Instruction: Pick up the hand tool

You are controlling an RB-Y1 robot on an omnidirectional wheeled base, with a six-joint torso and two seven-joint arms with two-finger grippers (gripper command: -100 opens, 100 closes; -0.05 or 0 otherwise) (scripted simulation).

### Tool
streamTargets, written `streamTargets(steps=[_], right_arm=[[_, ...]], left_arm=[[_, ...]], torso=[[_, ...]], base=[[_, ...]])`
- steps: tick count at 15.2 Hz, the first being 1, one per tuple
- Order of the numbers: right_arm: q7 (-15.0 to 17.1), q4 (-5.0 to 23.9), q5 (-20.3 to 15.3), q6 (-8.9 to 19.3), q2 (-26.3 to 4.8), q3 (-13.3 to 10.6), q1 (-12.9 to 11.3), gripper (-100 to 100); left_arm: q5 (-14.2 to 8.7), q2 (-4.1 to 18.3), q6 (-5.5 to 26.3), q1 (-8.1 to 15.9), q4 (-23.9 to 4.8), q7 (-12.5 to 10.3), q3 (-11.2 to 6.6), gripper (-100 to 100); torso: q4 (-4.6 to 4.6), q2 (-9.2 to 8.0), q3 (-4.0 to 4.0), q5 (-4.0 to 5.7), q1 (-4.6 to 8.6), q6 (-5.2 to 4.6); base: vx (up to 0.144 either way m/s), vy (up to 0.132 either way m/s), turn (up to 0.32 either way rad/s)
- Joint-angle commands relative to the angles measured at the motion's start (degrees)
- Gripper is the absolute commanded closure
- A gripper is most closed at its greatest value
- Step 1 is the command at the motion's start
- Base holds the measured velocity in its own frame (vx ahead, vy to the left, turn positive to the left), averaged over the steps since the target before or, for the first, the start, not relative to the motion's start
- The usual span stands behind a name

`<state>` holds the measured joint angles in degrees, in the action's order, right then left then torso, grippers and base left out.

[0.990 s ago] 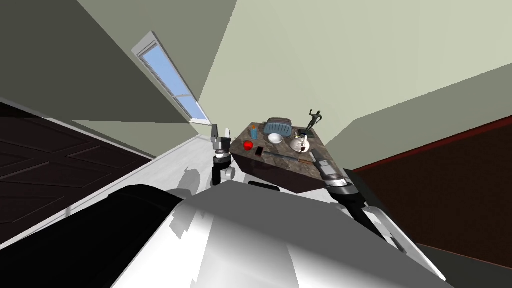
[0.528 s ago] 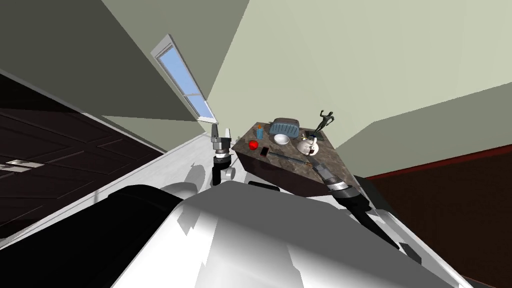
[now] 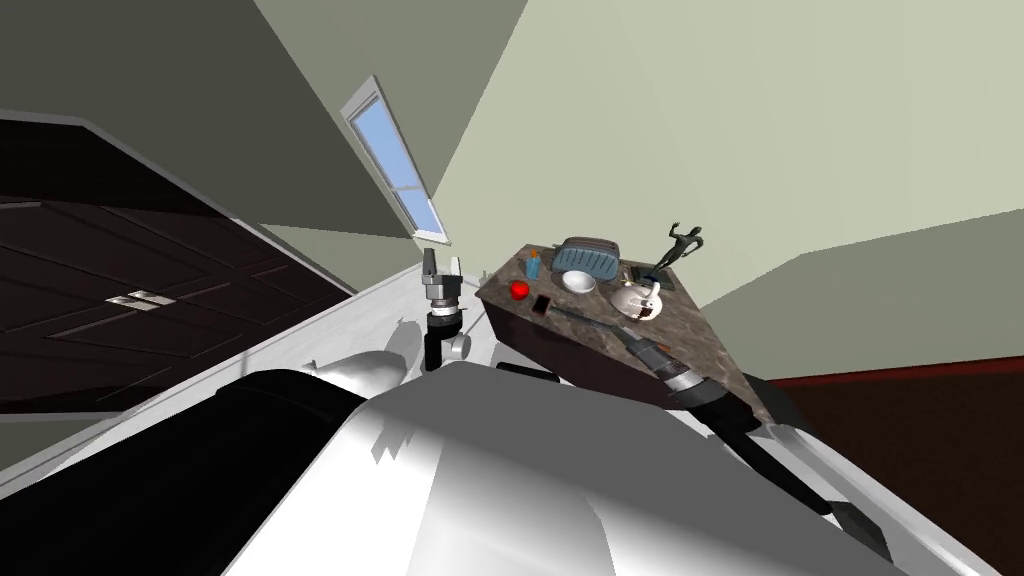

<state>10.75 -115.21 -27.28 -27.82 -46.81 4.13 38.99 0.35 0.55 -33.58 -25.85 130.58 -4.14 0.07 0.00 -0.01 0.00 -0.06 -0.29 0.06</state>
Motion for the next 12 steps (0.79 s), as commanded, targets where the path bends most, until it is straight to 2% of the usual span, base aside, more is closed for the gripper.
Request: streamTargets(steps=[1,2,3,5,6,8,9,10,11,12], right_arm=[[0.01,1.34,-1.35,-0.44,-2.86,0.39,1.06,-100],[0.01,1.34,-1.35,-0.44,-3.61,0.39,1.06,-100],[0.08,3.1,-3.19,-0.55,-5.15,0.45,1.88,-100],[0.08,3.1,-3.19,-0.55,-6.91,0.45,1.88,-100],[0.14,4.87,-5.03,-0.67,-8.78,0.49,2.7,-100],[0.14,4.87,-5.03,-0.67,-10.21,0.49,2.7,-100],[0.21,6.63,-6.88,-0.8,-12.3,0.51,3.54,-100],[0.21,6.63,-6.88,-0.8,-13.45,0.51,3.54,-100],[0.27,8.38,-8.71,-0.92,-14.91,0.51,4.39,-100],[0.27,8.38,-8.71,-0.92,-16.32,0.51,4.39,-100]], left_arm=[[0.0,0.0,0.0,0.0,0.0,0.0,0.0,0],[0.0,0.0,0.0,0.0,0.0,0.0,0.0,0],[0.0,0.0,0.0,-0.01,0.0,0.0,-0.01,0],[0.0,0.0,0.0,-0.01,0.0,0.0,-0.01,0],[0.0,0.0,0.0,-0.01,0.0,0.0,-0.01,0],[0.0,0.0,0.0,0.0,0.0,0.0,-0.01,0],[0.0,0.0,0.0,-0.01,0.0,0.0,-0.01,0],[0.0,0.0,0.0,-0.01,0.0,0.0,-0.01,0],[0.0,0.0,0.0,-0.01,0.0,0.0,-0.01,0],[0.0,0.0,0.0,0.0,0.0,0.0,0.0,0]], torso=[[0.0,0.0,0.0,0.0,0.0,0.0],[0.0,0.0,0.0,-0.01,-0.01,-0.03],[-0.01,-0.01,0.01,-0.01,0.04,-0.07],[0.0,-0.01,0.01,0.0,0.05,-0.03],[-0.01,-0.02,0.01,0.0,0.09,-0.06],[-0.01,-0.01,0.01,0.01,0.08,-0.02],[-0.01,-0.02,0.01,0.01,0.11,-0.07],[0.0,0.0,0.0,0.01,0.08,-0.02],[0.0,0.02,-0.01,-0.01,0.06,-0.04],[0.0,0.03,-0.02,-0.01,0.03,-0.01]], base=[[0.005,0.08,0.227],[0.01,0.049,0.05],[0.008,0.061,0.162],[0.006,0.05,0.129],[0.006,0.05,0.201],[0.008,0.045,0.139],[0.018,0.058,0.17],[0.02,0.064,0.179],[0.019,0.071,0.258],[0.02,0.068,0.222]])
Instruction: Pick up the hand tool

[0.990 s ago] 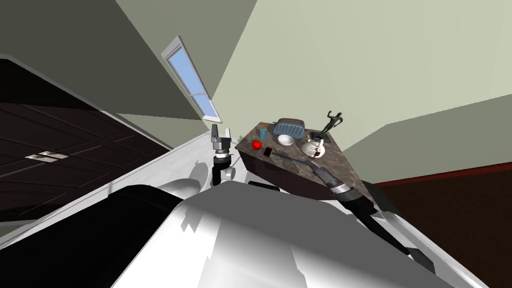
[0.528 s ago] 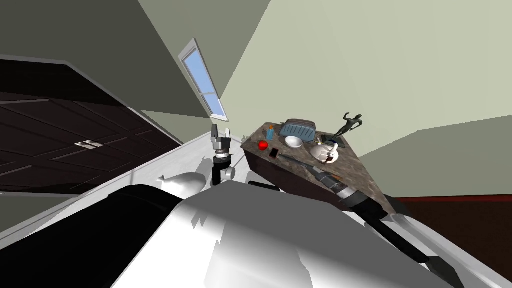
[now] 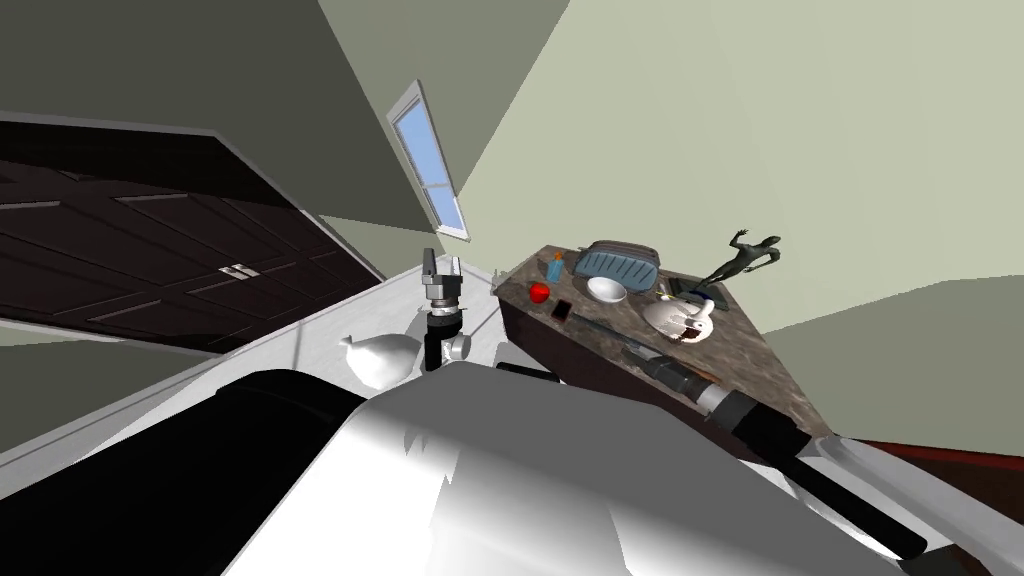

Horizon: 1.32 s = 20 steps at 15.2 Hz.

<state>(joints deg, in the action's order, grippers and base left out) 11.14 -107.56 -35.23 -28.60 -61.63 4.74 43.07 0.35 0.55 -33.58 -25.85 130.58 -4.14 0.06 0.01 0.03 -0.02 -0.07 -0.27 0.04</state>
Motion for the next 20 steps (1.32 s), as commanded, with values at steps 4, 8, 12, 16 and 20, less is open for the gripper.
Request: streamTargets(steps=[4,8,12,16,20], right_arm=[[0.01,4.18,-4.4,-0.42,-6.54,-0.2,2.06,-100],[0.07,5.85,-6.17,-0.56,-11.17,-0.29,2.95,-100],[0.2,9.07,-9.62,-0.88,-16.6,-0.62,4.77,-100],[0.33,12.07,-12.86,-1.24,-21.14,-1.13,6.62,-100],[0.47,14.79,-15.86,-1.64,-26.0,-1.86,8.51,-100]], left_arm=[[0.0,0.0,0.0,0.0,0.0,0.0,0.0,0],[0.0,0.0,0.0,0.0,0.0,0.0,0.0,0],[0.0,0.0,0.0,0.0,0.0,0.0,0.0,0],[0.0,0.0,0.0,0.0,0.0,0.0,0.0,0],[0.0,0.0,0.0,0.0,0.0,0.0,0.0,0]], torso=[[0.0,-0.01,0.01,0.01,0.02,0.0],[0.0,-0.01,0.01,-0.01,-0.05,-0.01],[0.0,-0.01,0.0,0.01,0.01,0.01],[0.0,-0.01,0.01,0.01,0.06,-0.01],[0.0,0.02,-0.01,0.0,0.02,-0.01]], base=[[0.016,0.059,0.17],[0.019,0.066,0.176],[0.024,0.055,0.2],[0.026,0.042,0.143],[0.034,0.052,0.194]])
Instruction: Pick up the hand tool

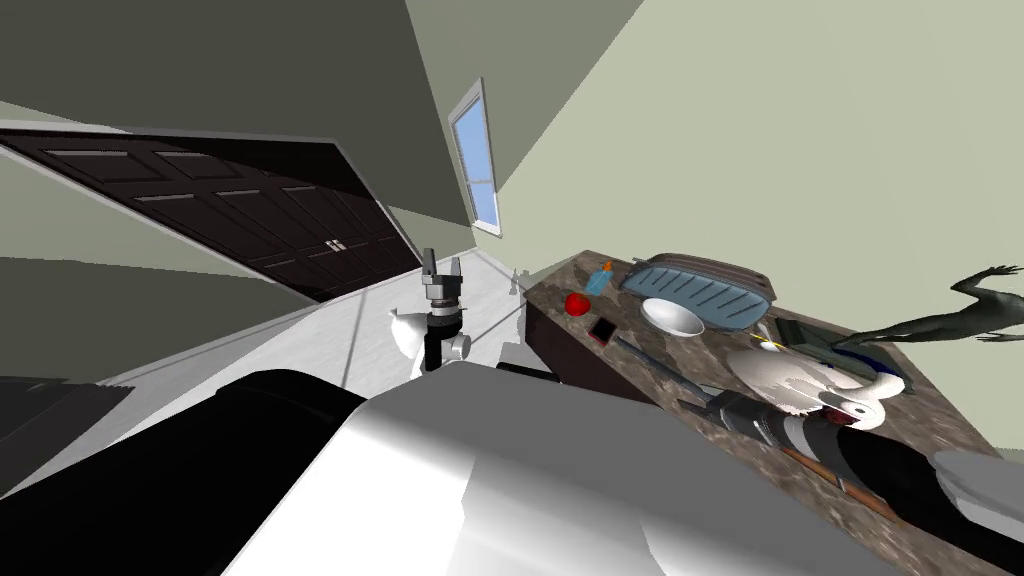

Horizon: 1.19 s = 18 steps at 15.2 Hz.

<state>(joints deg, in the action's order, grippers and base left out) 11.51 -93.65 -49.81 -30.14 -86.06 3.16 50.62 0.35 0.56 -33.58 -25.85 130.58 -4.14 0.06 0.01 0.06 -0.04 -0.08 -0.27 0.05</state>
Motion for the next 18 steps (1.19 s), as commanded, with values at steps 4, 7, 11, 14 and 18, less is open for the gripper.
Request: streamTargets(steps=[4,7,11,14,18], right_arm=[[0.23,3.28,-3.97,-0.54,-6.21,-1.25,2.86,-100],[0.3,4.33,-5.18,-0.78,-8.03,-1.81,3.8,-100],[0.43,6.14,-7.28,-1.24,-10.86,-2.99,5.57,-100],[0.55,7.49,-8.91,-1.65,-12.93,-4.09,7.06,-100],[0.45,8.05,-9.65,-1.83,-14.5,-4.02,9.23,-100]], left_arm=[[0.0,0.0,0.0,0.0,0.0,0.0,0.0,0],[0.0,0.0,0.0,0.0,0.0,0.0,0.0,0],[0.0,0.0,0.0,0.0,0.0,0.0,-0.01,0],[0.0,0.0,0.0,0.0,0.0,0.0,0.0,0],[0.0,0.0,0.0,-0.01,0.0,0.0,-0.01,0]], torso=[[0.0,-0.02,0.01,0.01,0.02,-0.03],[-0.01,-0.04,0.02,0.02,0.07,-0.02],[-0.03,-0.11,0.07,0.04,0.12,-0.05],[-0.02,-0.07,0.04,0.03,0.08,-0.03],[-0.02,-0.08,0.05,0.04,0.12,-0.05]], base=[[0.033,0.044,0.162],[0.029,0.027,0.15],[0.02,0.019,0.092],[0.03,0.028,0.157],[0.026,0.015,0.087]])
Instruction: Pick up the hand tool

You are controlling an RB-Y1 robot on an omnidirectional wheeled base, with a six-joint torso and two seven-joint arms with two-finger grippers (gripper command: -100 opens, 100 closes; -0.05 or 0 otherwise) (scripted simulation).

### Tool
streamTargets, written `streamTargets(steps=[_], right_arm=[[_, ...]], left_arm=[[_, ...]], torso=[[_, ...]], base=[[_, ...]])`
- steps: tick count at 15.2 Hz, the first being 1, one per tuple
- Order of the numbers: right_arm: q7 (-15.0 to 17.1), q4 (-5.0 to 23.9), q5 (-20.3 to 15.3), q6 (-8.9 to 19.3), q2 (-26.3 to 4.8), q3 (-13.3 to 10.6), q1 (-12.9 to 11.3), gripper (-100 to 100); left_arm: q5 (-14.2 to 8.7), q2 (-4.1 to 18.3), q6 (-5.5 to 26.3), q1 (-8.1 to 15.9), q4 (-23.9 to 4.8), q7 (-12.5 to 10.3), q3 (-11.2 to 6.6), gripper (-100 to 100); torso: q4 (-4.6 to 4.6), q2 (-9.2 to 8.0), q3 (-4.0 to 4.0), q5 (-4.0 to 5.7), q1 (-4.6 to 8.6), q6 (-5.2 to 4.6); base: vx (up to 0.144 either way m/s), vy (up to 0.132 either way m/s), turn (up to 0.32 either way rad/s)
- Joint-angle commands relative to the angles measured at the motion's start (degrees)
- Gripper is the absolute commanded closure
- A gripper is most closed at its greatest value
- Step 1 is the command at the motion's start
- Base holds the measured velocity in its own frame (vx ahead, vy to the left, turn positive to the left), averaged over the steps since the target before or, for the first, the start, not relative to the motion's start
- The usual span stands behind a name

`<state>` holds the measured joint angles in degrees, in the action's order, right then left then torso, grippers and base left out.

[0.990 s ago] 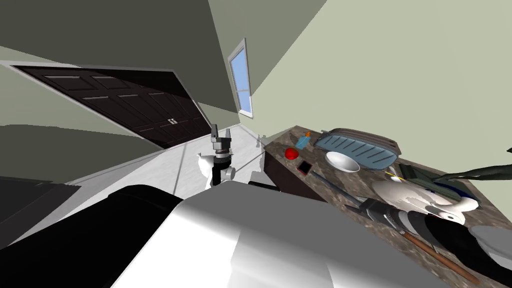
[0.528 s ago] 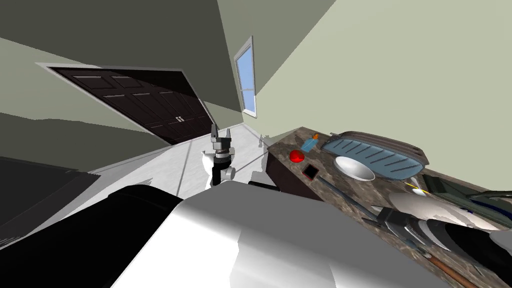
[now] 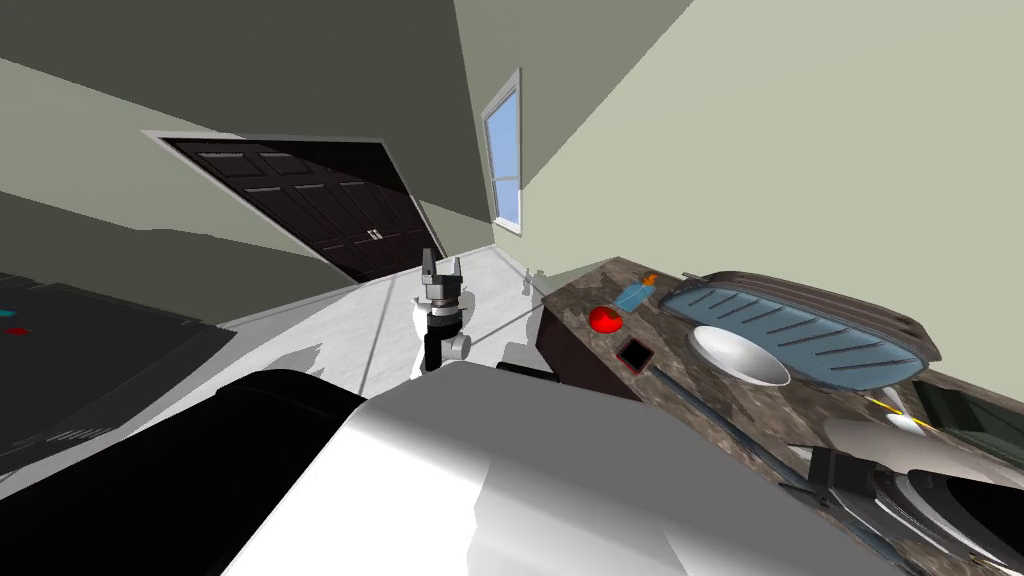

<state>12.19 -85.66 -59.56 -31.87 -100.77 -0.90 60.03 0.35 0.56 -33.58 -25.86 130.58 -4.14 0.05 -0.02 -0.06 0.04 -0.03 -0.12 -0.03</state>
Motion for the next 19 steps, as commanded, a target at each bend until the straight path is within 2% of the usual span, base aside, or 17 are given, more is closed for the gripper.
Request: streamTargets(steps=[1,6,7,8,9,13,14,18,19], right_arm=[[-0.71,0.22,-0.44,1.02,1.8,-1.16,0.04,-100],[-2.12,0.67,-1.32,3.07,5.4,-3.48,0.12,-100],[-2.12,0.67,-1.32,3.07,5.4,-3.48,0.12,-100],[-2.25,0.54,-0.82,2.95,4.89,-2.41,1.01,-100],[-2.32,0.65,-0.88,2.87,4.99,-2.59,0.82,100],[-2.34,0.62,-0.88,2.83,4.99,-2.6,0.84,100],[-1.18,0.37,-0.73,1.71,3.0,-1.94,0.07,100],[0.0,0.0,0.0,0.0,0.0,0.0,0.0,100],[-0.52,0.4,-0.44,0.44,1.18,-1.12,-0.75,100]], left_arm=[[0.0,0.0,0.0,0.0,0.0,0.0,0.0,0],[0.0,0.0,0.0,0.0,0.0,0.0,0.0,0],[0.0,0.0,0.0,0.0,0.0,0.0,0.0,0],[0.0,0.0,0.0,0.0,0.0,0.0,0.0,0],[0.0,0.0,0.0,0.0,0.0,0.0,0.0,0],[0.0,0.0,0.0,0.0,0.0,0.0,0.0,0],[0.0,0.0,0.0,0.0,0.0,0.0,0.0,0],[0.0,0.0,0.0,0.0,0.0,0.0,0.0,0],[0.0,0.0,0.0,0.01,0.0,0.0,0.0,0]], torso=[[0.0,0.0,0.0,0.0,0.0,0.0],[0.01,0.04,-0.03,0.05,0.15,-0.02],[-0.01,-0.06,0.03,0.04,0.11,-0.03],[-0.02,-0.1,0.06,0.03,0.09,-0.02],[-0.03,-0.11,0.07,0.02,0.07,-0.01],[-0.03,-0.11,0.07,0.03,0.09,-0.01],[-0.03,-0.11,0.07,0.04,0.1,-0.01],[-0.07,-0.23,0.14,-0.02,0.01,-0.01],[-0.07,-0.27,0.16,-0.02,0.01,-0.01]], base=[[0.023,-0.002,0.093],[0.039,-0.016,0.087],[0.0,0.0,0.0],[0.0,0.0,0.0],[0.0,0.0,0.0],[0.0,0.0,0.0],[-0.008,0.006,-0.093],[-0.037,0.014,-0.106],[-0.028,0.008,-0.018]])
